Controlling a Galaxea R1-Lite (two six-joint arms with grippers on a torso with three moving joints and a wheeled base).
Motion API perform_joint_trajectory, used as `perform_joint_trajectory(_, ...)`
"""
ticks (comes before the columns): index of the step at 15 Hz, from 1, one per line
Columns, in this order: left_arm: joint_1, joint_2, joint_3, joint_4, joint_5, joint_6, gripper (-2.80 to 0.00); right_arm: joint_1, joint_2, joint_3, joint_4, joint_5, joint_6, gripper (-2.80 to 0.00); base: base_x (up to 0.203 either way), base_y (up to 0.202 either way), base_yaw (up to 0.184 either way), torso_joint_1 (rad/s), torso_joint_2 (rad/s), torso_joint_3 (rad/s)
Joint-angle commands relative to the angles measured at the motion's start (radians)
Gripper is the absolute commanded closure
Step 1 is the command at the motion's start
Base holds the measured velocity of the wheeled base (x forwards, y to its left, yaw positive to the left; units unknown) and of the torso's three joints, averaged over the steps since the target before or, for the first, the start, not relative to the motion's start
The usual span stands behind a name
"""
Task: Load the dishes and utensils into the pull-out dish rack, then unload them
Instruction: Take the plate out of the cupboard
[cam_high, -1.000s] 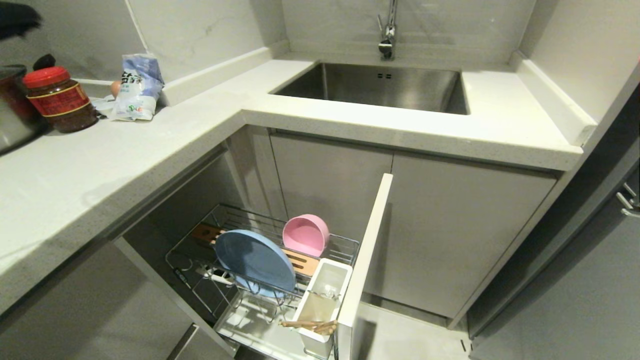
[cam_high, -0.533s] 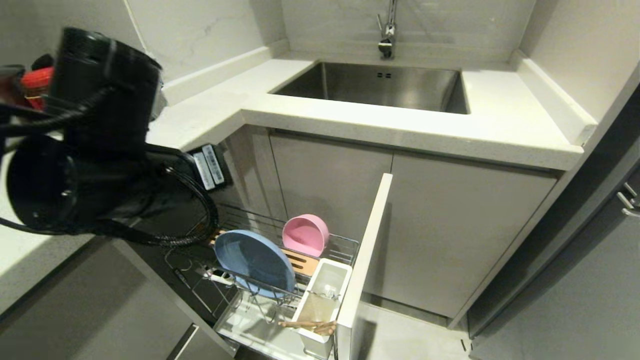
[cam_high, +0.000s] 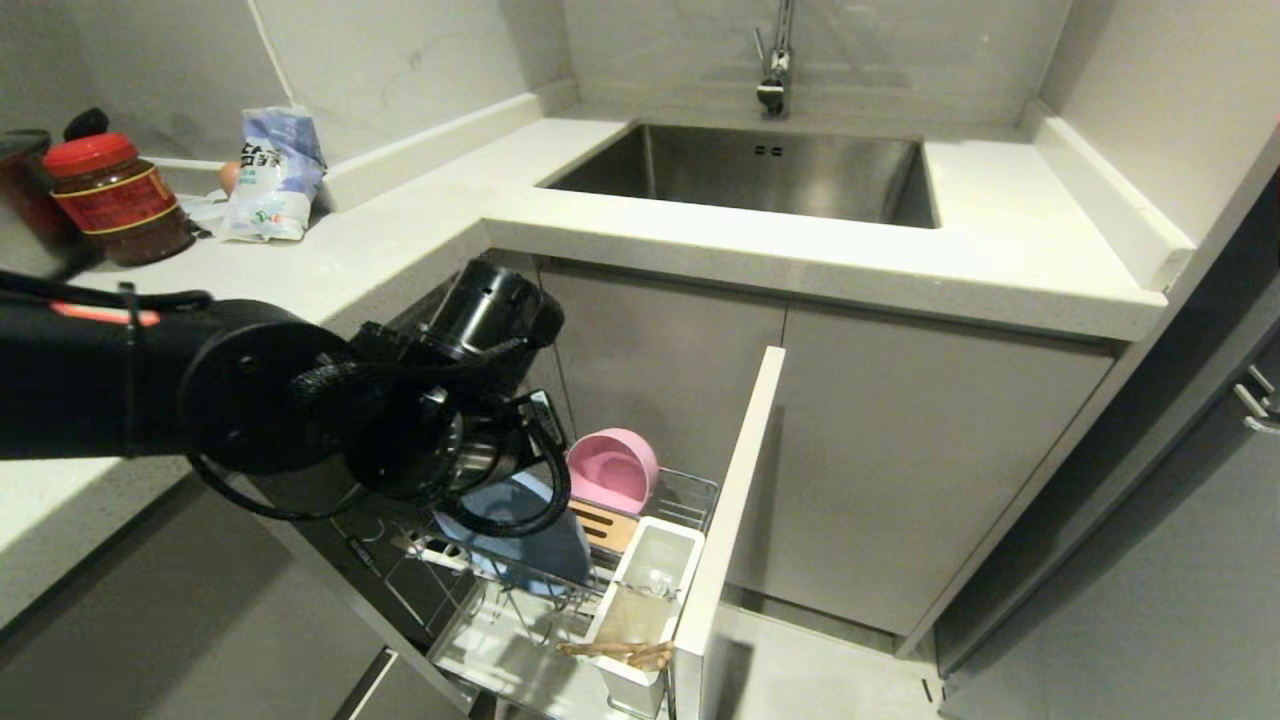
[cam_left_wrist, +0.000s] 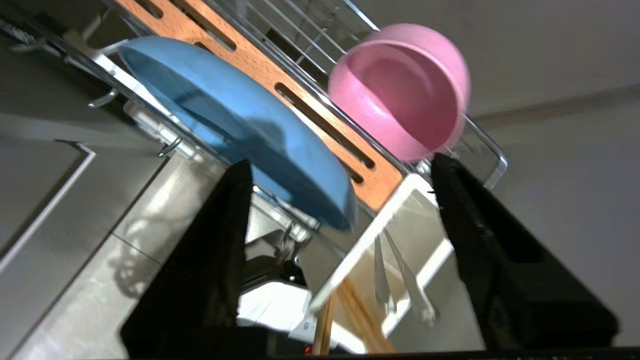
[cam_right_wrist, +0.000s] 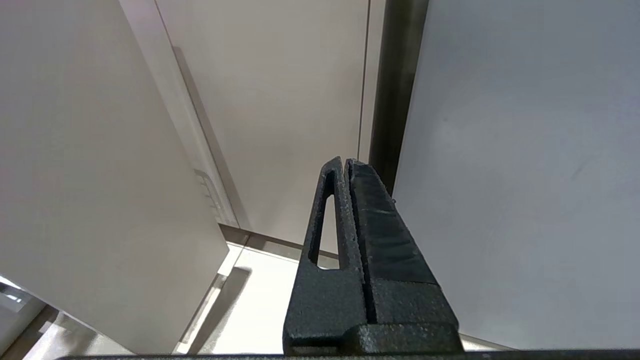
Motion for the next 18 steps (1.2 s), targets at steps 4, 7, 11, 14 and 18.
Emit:
perform_joint_trajectory(4,0.082,0.196,-0.011,-0.087,0.004,-0.015,-2.8,0.0,-0.001,0.026,-0.001,0.0,0.0,0.0,0.0,0.0,0.0,0.0,0.0,0.0)
perform_joint_trajectory(7,0.108,0.263,-0.031,-0.113,-0.001,-0.015,0.0,0.0,-0.001,0.026,-0.001,0.0,0.0,0.0,0.0,0.0,0.0,0.0,0.0,0.0)
perform_joint_trajectory(11,0.107,0.263,-0.035,-0.122,-0.002,-0.014,0.0,0.0,-0.001,0.026,-0.001,0.0,0.0,0.0,0.0,0.0,0.0,0.0,0.0,0.0)
perform_joint_trajectory(14,0.09,0.221,-0.033,-0.119,-0.002,-0.019,0.0,0.0,-0.001,0.026,-0.001,0.0,0.0,0.0,0.0,0.0,0.0,0.0,0.0,0.0)
perform_joint_trajectory(18,0.051,0.091,-0.032,-0.075,-0.017,-0.045,0.0,0.0,-0.001,0.026,-0.001,0.0,0.0,0.0,0.0,0.0,0.0,0.0,0.0,0.0)
